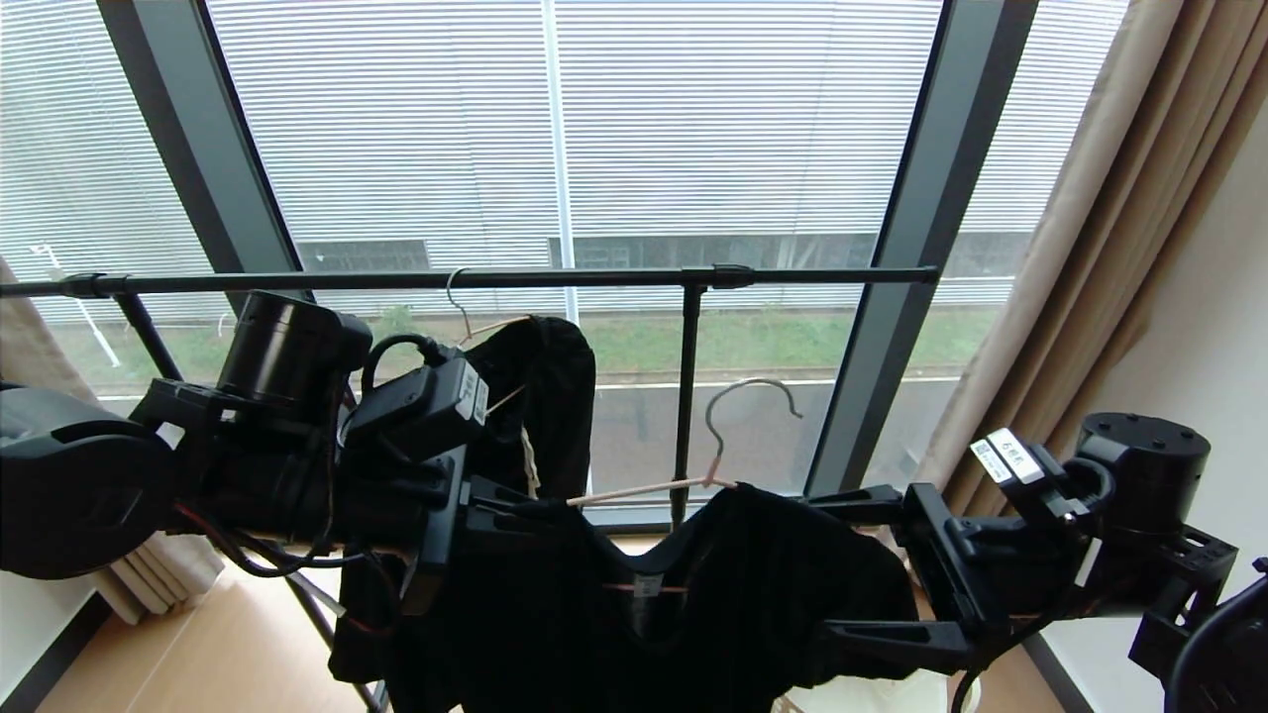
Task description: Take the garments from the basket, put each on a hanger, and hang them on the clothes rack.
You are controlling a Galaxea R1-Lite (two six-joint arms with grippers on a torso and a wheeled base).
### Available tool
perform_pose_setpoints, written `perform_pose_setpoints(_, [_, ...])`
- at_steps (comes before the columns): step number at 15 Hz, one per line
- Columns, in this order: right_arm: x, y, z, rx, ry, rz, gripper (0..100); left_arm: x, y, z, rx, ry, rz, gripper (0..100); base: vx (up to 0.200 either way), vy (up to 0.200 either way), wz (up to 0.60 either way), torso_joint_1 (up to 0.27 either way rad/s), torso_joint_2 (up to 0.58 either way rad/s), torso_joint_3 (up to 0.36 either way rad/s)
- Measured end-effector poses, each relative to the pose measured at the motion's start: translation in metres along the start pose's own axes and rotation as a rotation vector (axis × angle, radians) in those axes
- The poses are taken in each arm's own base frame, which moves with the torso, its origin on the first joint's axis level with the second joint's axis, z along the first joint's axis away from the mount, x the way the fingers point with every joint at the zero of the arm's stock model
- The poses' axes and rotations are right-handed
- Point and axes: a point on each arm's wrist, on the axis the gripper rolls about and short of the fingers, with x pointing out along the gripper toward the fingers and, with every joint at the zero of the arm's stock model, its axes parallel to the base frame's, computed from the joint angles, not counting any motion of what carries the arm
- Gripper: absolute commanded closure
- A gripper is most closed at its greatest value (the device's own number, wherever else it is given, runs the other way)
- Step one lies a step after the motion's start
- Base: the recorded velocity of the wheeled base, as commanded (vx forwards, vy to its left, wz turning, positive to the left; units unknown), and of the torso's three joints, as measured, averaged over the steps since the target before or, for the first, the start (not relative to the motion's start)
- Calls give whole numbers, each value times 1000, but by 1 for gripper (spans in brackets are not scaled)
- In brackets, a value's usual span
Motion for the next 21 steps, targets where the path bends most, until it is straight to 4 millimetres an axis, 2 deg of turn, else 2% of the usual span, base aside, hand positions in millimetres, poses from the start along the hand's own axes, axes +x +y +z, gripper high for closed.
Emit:
perform_pose_setpoints(5, [-19,-13,7,-31,-20,-86,0,-31,-7,-5,-18,-32,56,100,0,0,0,0,0,0])
perform_pose_setpoints(10, [-22,-22,2,-15,-15,-108,0,-61,-16,-6,-32,-47,149,100,0,0,0,0,0,0])
perform_pose_setpoints(14, [-17,-37,-15,27,4,-109,0,-81,-22,-1,-33,-82,197,100,0,0,0,0,0,0])
perform_pose_setpoints(21, [-9,-64,-46,33,12,-145,0,-90,-37,4,-34,-106,208,100,0,0,0,0,0,0])
